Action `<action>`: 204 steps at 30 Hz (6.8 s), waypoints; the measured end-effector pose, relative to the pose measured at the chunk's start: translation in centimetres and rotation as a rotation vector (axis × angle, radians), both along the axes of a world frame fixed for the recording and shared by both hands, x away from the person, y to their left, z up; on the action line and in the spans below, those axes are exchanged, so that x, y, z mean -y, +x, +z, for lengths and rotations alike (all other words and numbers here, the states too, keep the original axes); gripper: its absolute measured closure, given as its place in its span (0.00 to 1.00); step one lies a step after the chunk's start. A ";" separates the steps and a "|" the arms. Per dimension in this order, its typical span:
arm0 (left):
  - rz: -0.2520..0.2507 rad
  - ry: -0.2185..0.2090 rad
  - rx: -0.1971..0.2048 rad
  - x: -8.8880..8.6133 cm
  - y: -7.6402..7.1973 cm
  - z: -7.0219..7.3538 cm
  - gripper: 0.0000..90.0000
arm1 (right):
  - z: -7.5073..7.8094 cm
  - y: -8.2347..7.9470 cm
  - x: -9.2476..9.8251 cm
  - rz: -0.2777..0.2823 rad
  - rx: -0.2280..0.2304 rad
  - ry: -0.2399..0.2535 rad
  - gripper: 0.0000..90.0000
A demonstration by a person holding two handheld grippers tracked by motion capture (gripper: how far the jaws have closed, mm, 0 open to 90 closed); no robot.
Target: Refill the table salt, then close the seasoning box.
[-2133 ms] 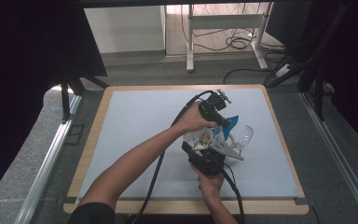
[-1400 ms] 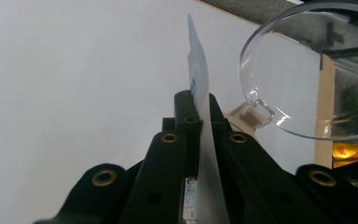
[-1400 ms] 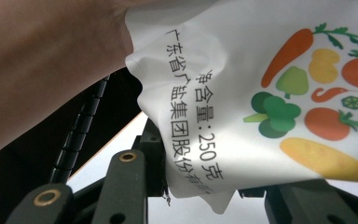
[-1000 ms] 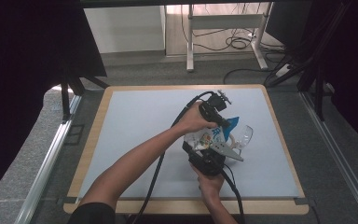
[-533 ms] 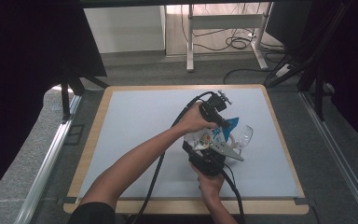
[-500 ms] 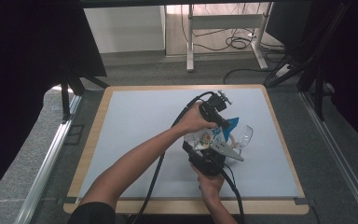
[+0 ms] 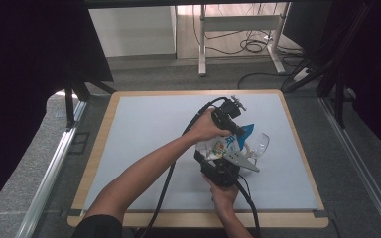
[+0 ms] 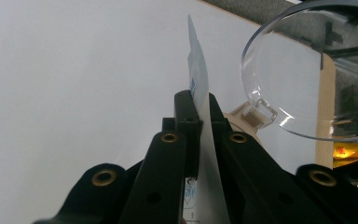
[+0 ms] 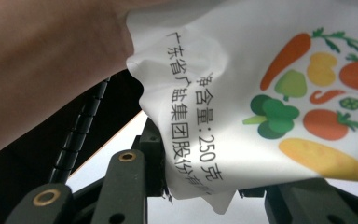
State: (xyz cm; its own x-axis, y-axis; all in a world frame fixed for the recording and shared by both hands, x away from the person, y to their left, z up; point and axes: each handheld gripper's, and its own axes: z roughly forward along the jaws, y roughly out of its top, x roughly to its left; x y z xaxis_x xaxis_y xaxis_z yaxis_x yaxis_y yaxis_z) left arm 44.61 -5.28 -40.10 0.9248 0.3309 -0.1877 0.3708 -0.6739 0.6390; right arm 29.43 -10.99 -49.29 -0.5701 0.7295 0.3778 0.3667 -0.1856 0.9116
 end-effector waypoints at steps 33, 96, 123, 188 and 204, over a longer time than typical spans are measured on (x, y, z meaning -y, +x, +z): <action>0.085 -0.214 -0.009 -5.1 -1.9 0.2 0.99 | -3.0 0.0 -0.3 0.030 -0.100 -0.118 0.45; 0.144 -0.362 -0.037 -7.8 -2.8 -0.4 1.00 | -3.2 -2.4 8.3 -0.083 -0.153 -0.221 0.32; 0.160 -0.394 -0.022 -9.2 -3.5 -0.8 1.00 | -3.3 -2.9 11.9 -0.173 -0.147 -0.207 0.32; 0.596 -0.562 0.068 -27.7 -3.0 -6.8 0.99 | -3.3 -1.9 16.1 -0.308 -0.155 -0.180 0.32; 0.632 -0.486 0.163 -30.2 -6.2 -6.8 0.98 | -3.0 -1.9 16.3 -0.317 -0.152 -0.166 0.32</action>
State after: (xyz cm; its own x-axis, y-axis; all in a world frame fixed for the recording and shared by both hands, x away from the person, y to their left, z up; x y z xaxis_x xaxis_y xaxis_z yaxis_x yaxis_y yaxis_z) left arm 38.44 24.91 -46.94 0.6189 0.7155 -0.3241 0.4655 -0.0018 0.8850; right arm 27.51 -27.33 -52.33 -0.2528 0.9188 0.3031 0.4480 -0.1665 0.8784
